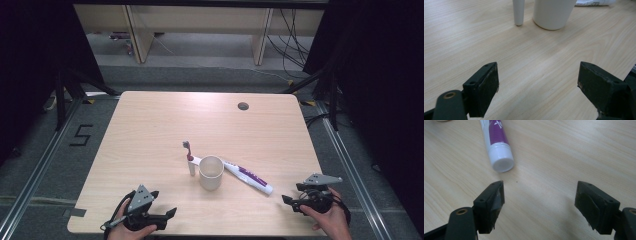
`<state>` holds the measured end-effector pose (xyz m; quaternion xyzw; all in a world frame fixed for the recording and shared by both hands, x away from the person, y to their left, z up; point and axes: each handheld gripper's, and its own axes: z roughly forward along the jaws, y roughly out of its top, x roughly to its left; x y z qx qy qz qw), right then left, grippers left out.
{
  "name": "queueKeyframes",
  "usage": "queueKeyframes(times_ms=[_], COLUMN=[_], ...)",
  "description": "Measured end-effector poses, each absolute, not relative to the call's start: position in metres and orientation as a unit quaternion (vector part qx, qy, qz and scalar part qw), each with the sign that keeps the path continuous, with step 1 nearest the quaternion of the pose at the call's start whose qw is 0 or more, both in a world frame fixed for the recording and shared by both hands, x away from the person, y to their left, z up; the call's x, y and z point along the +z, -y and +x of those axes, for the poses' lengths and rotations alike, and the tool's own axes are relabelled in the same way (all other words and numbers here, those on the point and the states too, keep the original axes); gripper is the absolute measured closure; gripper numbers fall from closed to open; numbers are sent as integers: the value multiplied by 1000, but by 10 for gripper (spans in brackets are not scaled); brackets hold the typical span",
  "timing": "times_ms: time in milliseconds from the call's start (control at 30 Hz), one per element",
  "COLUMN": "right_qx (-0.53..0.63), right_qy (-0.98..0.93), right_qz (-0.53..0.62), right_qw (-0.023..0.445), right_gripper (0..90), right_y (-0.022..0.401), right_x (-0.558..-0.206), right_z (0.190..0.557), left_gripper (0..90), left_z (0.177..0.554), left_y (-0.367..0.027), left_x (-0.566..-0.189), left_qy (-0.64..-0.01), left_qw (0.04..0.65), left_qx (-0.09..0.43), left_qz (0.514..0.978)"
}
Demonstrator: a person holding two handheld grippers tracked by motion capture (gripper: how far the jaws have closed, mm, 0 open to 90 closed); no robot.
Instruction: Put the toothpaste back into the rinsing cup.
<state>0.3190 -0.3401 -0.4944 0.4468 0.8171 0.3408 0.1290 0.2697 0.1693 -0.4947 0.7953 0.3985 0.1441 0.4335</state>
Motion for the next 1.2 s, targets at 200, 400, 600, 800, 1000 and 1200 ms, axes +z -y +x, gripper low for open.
queueKeyframes(times_ms=[200, 400, 600, 800, 1000, 1200], right_qx=[344, 350, 339, 332, 299, 279], right_qy=[-817, -818, -837, -853, -883, -893], right_qz=[443, 435, 409, 377, 342, 336], right_qw=[133, 138, 132, 138, 119, 109], right_gripper=[246, 251, 277, 312, 341, 383], right_y=[339, 325, 305, 278, 261, 240], right_x=[-485, -464, -452, -452, -450, -453], right_z=[319, 321, 330, 349, 364, 376], left_gripper=[169, 164, 163, 163, 166, 167], left_z=[271, 271, 273, 274, 274, 274], left_y=[-170, -178, -177, -176, -176, -176], left_x=[-504, -503, -506, -508, -509, -509], left_qy=[-395, -398, -397, -396, -395, -395], left_qw=[412, 418, 410, 406, 403, 401], left_qx=[147, 160, 161, 154, 157, 157], left_qz=[808, 801, 805, 809, 810, 811])
